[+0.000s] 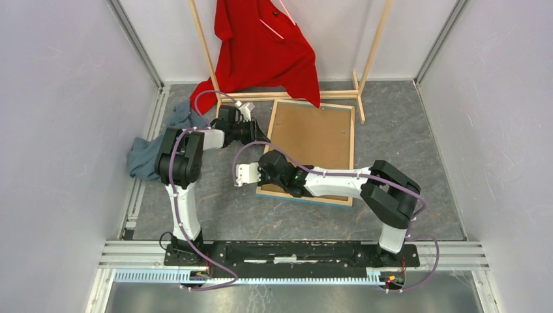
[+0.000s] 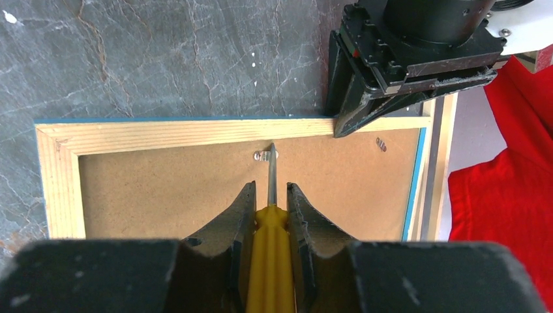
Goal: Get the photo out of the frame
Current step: Release the photo frame item from the photo frame, then adjust the photo frame at the center of the board.
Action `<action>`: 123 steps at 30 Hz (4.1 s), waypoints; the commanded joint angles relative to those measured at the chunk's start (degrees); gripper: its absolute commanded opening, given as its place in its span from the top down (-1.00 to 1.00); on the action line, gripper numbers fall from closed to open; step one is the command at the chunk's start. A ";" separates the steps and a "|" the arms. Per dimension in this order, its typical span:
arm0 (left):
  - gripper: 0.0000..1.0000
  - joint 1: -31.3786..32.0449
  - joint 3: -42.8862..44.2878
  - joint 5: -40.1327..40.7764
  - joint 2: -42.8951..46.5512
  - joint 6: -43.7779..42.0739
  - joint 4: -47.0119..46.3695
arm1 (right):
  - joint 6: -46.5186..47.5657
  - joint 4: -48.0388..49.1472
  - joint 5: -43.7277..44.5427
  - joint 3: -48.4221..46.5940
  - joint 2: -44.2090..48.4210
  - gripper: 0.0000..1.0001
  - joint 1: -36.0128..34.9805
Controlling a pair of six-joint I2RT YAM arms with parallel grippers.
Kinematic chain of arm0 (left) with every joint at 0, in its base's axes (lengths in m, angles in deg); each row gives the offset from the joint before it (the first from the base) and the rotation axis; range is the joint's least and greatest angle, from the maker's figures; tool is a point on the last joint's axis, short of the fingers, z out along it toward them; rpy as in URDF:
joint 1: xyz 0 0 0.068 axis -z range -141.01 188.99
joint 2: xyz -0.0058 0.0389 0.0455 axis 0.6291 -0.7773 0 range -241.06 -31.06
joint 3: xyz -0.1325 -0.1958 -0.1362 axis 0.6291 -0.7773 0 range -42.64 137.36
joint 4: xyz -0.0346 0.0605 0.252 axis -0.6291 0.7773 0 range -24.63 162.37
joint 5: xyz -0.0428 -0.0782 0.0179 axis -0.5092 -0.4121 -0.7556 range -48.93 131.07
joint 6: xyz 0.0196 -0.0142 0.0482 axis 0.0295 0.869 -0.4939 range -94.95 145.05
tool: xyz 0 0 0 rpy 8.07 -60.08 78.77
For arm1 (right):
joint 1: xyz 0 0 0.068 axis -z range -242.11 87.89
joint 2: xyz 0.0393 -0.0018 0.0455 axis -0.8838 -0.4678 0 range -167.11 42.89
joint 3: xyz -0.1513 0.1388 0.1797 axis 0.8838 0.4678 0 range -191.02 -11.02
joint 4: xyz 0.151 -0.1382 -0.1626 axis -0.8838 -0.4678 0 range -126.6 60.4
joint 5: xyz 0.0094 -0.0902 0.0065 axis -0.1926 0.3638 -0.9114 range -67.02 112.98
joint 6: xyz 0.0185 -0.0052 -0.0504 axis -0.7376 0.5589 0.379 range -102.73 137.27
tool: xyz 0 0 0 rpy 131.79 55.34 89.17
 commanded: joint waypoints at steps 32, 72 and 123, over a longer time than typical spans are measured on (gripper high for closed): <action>0.35 0.09 1.57 7.03 -2.04 -5.51 11.57 | -0.51 -15.22 -7.50 2.46 21.18 1.00 16.90; 0.33 6.41 19.27 20.94 -1.18 -23.67 38.23 | -11.98 -5.84 -22.67 21.17 42.54 1.00 33.83; 0.46 10.76 37.46 27.89 -4.09 -49.41 47.37 | -11.94 -4.37 -21.83 22.24 42.18 1.00 34.08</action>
